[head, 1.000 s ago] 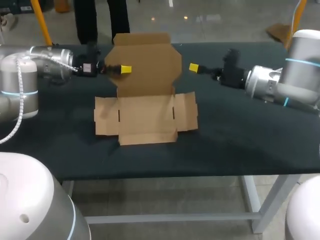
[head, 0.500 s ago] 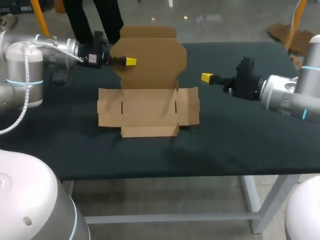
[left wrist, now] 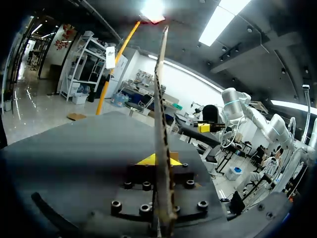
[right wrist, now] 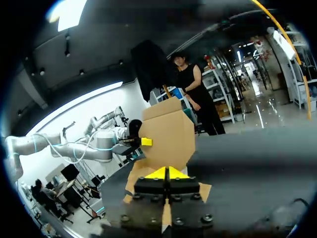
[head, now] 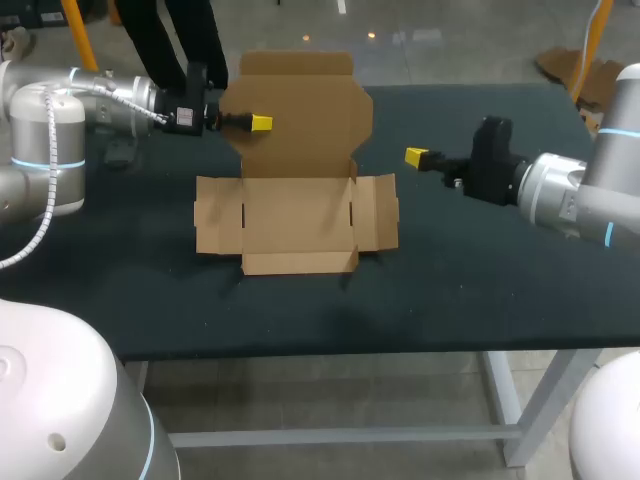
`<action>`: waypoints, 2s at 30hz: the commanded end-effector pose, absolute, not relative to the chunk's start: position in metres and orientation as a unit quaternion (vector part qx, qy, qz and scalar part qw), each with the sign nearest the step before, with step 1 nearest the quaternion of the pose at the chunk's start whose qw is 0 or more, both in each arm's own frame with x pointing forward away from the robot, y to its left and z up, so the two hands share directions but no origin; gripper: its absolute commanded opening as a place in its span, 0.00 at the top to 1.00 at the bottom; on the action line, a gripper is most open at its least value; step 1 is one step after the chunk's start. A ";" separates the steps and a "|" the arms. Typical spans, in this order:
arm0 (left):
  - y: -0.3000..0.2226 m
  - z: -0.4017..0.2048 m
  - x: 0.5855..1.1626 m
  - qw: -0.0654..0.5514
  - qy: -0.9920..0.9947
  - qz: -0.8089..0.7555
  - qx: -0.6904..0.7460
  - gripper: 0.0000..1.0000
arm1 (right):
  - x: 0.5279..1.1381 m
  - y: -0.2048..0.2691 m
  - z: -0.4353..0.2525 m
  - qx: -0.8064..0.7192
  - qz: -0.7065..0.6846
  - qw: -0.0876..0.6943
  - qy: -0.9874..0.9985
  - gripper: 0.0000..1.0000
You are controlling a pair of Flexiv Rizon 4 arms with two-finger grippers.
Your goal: Assemble the packaging by folding the flat box into shape, placing the metal phone stand inside, and closing the box properly
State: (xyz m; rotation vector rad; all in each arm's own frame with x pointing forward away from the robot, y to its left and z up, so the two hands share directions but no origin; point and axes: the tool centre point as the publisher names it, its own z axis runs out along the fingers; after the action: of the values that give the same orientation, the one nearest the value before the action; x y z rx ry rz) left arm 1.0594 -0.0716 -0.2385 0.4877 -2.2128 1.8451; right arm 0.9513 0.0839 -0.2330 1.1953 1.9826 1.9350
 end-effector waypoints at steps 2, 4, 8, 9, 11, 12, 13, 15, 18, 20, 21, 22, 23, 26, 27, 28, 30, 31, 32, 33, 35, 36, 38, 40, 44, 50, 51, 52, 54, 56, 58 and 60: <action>-0.072 -0.231 1.054 0.103 -0.747 0.638 0.153 1.00 | 0.941 0.095 -0.230 0.366 0.643 0.085 0.667 1.00; -0.073 -0.227 1.052 0.094 -0.744 0.645 0.148 1.00 | 0.935 0.097 -0.232 0.356 0.639 0.102 0.674 1.00; -0.073 -0.221 1.050 0.082 -0.739 0.653 0.147 1.00 | 0.920 0.101 -0.242 0.337 0.636 0.129 0.682 1.00; -0.073 -0.220 1.050 0.081 -0.738 0.654 0.147 1.00 | 0.917 0.102 -0.245 0.335 0.636 0.130 0.682 1.00; -0.076 -0.218 1.048 0.080 -0.737 0.655 0.146 1.00 | 0.912 0.106 -0.252 0.330 0.635 0.143 0.683 1.00; -0.077 -0.217 1.048 0.080 -0.737 0.655 0.145 1.00 | 0.909 0.108 -0.254 0.329 0.635 0.145 0.684 1.00; -0.079 -0.215 1.047 0.079 -0.738 0.655 0.142 1.00 | 0.906 0.110 -0.258 0.326 0.636 0.146 0.684 1.00; -0.082 -0.211 1.046 0.076 -0.740 0.654 0.140 1.00 | 0.901 0.116 -0.266 0.322 0.628 0.164 0.689 1.00; -0.085 -0.205 1.045 0.073 -0.741 0.654 0.135 1.00 | 0.895 0.122 -0.278 0.321 0.626 0.166 0.691 1.00; -0.088 -0.201 1.044 0.071 -0.742 0.654 0.133 1.00 | 0.892 0.126 -0.288 0.322 0.625 0.162 0.693 1.00; -0.089 -0.199 1.044 0.070 -0.742 0.654 0.131 1.00 | 0.891 0.128 -0.291 0.322 0.623 0.163 0.694 1.00; -0.090 -0.198 1.044 0.069 -0.742 0.654 0.131 1.00 | 0.889 0.129 -0.295 0.323 0.622 0.162 0.695 1.00; -0.091 -0.197 1.044 0.068 -0.743 0.654 0.130 1.00 | 0.887 0.131 -0.298 0.323 0.623 0.160 0.694 1.00; -0.094 -0.196 1.043 0.066 -0.743 0.653 0.128 1.00 | 0.883 0.134 -0.308 0.326 0.624 0.161 0.691 1.00; -0.095 -0.195 1.043 0.066 -0.743 0.653 0.128 1.00 | 0.881 0.136 -0.311 0.329 0.625 0.160 0.690 1.00; -0.095 -0.195 1.043 0.066 -0.744 0.653 0.128 1.00 | 0.880 0.139 -0.317 0.333 0.624 0.158 0.689 1.00; -0.096 -0.195 1.043 0.065 -0.744 0.653 0.127 1.00 | 0.878 0.142 -0.322 0.334 0.626 0.140 0.691 1.00; -0.096 -0.195 1.043 0.065 -0.743 0.654 0.126 1.00 | 0.878 0.142 -0.322 0.334 0.626 0.140 0.691 1.00; -0.096 -0.195 1.043 0.064 -0.743 0.654 0.126 1.00 | 0.878 0.142 -0.322 0.334 0.626 0.140 0.691 1.00; -0.096 -0.195 1.043 0.064 -0.743 0.655 0.125 1.00 | 0.878 0.142 -0.322 0.334 0.626 0.140 0.691 1.00; -0.097 -0.194 1.044 0.064 -0.742 0.655 0.125 1.00 | 0.878 0.142 -0.322 0.334 0.626 0.140 0.691 1.00; -0.097 -0.193 1.043 0.063 -0.743 0.655 0.124 1.00 | 0.878 0.142 -0.322 0.334 0.626 0.140 0.691 1.00; -0.098 -0.192 1.042 0.062 -0.743 0.655 0.122 1.00 | 0.878 0.142 -0.322 0.334 0.626 0.140 0.691 1.00; -0.098 -0.191 1.042 0.061 -0.742 0.657 0.119 1.00 | 0.878 0.142 -0.322 0.334 0.626 0.140 0.691 1.00; -0.099 -0.190 1.042 0.059 -0.741 0.659 0.116 1.00 | 0.879 0.152 -0.325 0.325 0.623 0.140 0.697 1.00; -0.099 -0.187 1.043 0.057 -0.739 0.663 0.109 1.00 | 0.875 0.174 -0.344 0.315 0.618 0.139 0.707 1.00; -0.099 -0.186 1.043 0.057 -0.739 0.662 0.107 1.00 | 0.874 0.175 -0.345 0.315 0.617 0.138 0.707 1.00; -0.099 -0.184 1.043 0.058 -0.741 0.661 0.104 1.00 | 0.872 0.177 -0.347 0.318 0.618 0.134 0.707 1.00; -0.100 -0.179 1.041 0.057 -0.743 0.659 0.099 1.00 | 0.870 0.180 -0.350 0.319 0.617 0.133 0.707 1.00; -0.100 -0.175 1.038 0.057 -0.745 0.657 0.095 1.00 | 0.867 0.183 -0.352 0.320 0.612 0.136 0.710 1.00; -0.101 -0.170 1.034 0.056 -0.749 0.654 0.090 1.00 | 0.865 0.183 -0.353 0.319 0.609 0.140 0.712 1.00; -0.101 -0.164 1.028 0.051 -0.753 0.651 0.087 1.00 | 0.863 0.182 -0.353 0.319 0.606 0.145 0.714 1.00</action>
State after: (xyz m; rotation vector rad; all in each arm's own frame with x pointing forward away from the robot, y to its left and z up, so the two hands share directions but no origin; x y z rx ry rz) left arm 1.0345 -0.1030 -0.1735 0.2572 -2.2682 1.9955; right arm 0.8658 0.1765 -0.3519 0.9027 2.0808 1.7694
